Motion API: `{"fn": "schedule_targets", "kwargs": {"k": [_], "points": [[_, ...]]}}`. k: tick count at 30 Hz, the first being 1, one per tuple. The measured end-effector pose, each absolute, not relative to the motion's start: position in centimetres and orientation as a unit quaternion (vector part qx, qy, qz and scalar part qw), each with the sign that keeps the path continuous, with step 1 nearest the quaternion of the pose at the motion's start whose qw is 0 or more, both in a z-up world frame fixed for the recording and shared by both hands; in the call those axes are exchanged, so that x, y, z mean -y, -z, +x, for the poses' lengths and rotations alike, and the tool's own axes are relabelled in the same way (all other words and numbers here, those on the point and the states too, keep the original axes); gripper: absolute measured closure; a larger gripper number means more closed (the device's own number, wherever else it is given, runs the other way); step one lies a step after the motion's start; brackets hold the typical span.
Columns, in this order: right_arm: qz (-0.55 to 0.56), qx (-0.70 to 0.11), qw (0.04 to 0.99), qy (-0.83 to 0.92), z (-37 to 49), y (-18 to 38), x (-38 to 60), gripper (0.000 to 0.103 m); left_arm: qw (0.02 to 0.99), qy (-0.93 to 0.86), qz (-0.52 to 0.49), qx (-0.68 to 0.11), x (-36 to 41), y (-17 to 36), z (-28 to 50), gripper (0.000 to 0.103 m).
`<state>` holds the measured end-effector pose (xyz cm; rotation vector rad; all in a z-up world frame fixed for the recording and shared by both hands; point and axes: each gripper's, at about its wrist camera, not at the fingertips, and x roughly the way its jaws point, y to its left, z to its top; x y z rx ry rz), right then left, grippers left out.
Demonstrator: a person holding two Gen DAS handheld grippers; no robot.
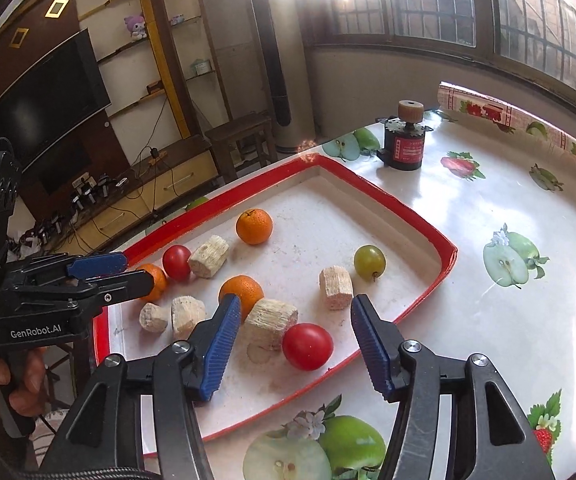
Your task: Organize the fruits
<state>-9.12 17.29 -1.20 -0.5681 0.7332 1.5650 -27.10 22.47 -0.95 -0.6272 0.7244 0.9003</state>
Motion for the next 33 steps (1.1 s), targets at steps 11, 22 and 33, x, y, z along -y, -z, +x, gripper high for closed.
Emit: {"fn": "schedule_targets", "kwargs": {"k": [11, 22, 33], "points": [[-0.296, -0.285, 0.544, -0.732, -9.7, 0.9, -12.8, 0.020, 0.811, -0.415, -0.231, -0.342, -16.1, 0.1, -28.1, 0.035], [-0.330, -0.228, 0.495, -0.770, -10.9, -0.9, -8.3, 0.015, 0.829, -0.422, -0.171, -0.325, -11.0, -2.4, -28.9, 0.022], [-0.354, -0.166, 0.467, -0.793, -12.5, -2.4, -5.3, 0.011, 0.827, -0.436, -0.161, -0.318, -9.1, -2.9, -29.2, 0.022]]}}
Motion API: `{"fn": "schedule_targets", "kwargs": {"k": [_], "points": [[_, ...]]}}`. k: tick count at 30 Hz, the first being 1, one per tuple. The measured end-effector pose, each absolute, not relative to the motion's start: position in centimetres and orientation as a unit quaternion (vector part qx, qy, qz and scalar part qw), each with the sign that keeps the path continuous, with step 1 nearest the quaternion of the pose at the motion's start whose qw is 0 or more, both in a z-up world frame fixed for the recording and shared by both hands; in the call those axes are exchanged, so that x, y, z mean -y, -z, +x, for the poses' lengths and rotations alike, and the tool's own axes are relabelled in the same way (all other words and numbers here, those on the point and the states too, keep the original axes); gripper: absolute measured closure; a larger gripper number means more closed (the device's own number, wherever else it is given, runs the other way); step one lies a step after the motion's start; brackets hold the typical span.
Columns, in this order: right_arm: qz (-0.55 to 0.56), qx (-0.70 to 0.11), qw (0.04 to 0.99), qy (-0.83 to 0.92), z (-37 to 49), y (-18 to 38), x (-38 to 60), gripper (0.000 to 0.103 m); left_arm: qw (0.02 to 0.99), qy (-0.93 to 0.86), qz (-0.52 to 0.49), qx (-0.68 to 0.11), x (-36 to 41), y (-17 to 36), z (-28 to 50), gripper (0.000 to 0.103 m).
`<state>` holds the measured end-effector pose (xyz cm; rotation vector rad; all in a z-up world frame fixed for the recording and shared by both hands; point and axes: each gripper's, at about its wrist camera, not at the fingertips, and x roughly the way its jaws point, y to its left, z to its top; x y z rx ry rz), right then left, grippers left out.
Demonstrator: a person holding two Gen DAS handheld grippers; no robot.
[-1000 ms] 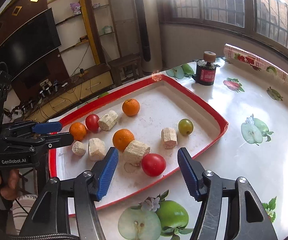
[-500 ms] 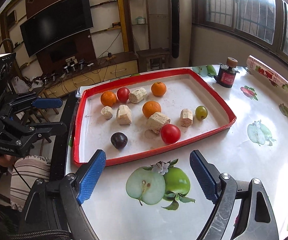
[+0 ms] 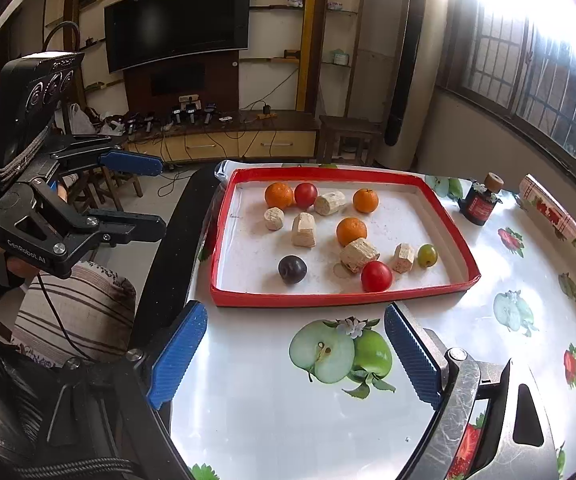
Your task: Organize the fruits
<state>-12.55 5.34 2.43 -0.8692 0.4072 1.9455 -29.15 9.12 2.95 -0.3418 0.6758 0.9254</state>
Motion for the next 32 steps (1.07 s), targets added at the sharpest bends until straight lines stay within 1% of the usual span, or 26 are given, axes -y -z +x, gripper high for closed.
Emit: {"fn": "schedule_targets", "kwargs": {"k": [20, 27, 32], "points": [[-0.364, -0.153, 0.464, -0.793, -13.06, -2.50, -5.17, 0.011, 0.832, -0.437, -0.156, -0.304, -8.48, -3.81, -29.99, 0.022], [-0.365, -0.154, 0.463, -0.792, -13.16, -2.31, -5.24, 0.011, 0.827, -0.447, -0.139, -0.312, -8.41, -3.38, -29.64, 0.022], [-0.365, -0.155, 0.464, -0.792, -13.14, -2.11, -5.23, 0.011, 0.824, -0.447, -0.147, -0.316, -8.74, -3.21, -29.66, 0.022]]}}
